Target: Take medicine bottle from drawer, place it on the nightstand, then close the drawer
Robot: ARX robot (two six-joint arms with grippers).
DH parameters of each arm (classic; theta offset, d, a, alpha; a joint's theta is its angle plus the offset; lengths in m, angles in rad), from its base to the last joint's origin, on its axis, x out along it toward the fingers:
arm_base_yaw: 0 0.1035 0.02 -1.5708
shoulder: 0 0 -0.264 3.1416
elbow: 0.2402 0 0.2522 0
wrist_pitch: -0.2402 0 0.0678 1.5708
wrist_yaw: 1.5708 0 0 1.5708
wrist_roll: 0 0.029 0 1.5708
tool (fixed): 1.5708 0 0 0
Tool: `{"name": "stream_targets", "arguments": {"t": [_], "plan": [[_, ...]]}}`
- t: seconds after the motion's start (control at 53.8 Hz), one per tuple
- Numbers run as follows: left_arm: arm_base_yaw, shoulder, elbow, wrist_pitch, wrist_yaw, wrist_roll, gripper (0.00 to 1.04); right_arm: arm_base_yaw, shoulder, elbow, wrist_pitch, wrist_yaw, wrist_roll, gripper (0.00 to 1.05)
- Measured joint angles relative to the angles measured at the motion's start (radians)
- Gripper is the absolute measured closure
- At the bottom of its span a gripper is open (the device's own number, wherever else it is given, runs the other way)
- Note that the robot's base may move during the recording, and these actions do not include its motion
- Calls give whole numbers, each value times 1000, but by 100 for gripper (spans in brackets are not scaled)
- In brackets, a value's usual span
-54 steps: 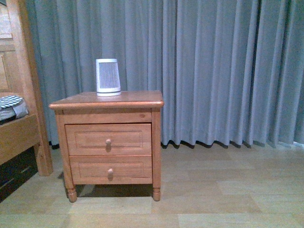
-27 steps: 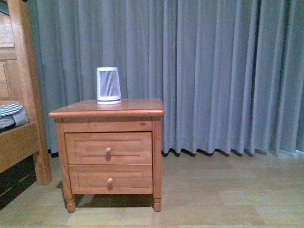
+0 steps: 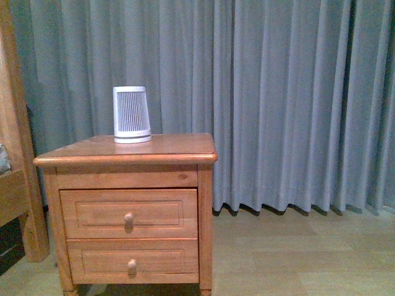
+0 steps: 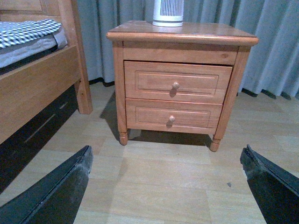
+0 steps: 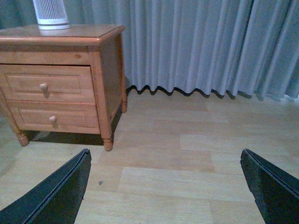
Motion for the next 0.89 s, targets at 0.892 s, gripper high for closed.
{"name": "stream_targets", "arguments": {"t": [0.892], "plan": [[8,854,479,277,102,-125,7,0,0,0,0,0,0,7]]}}
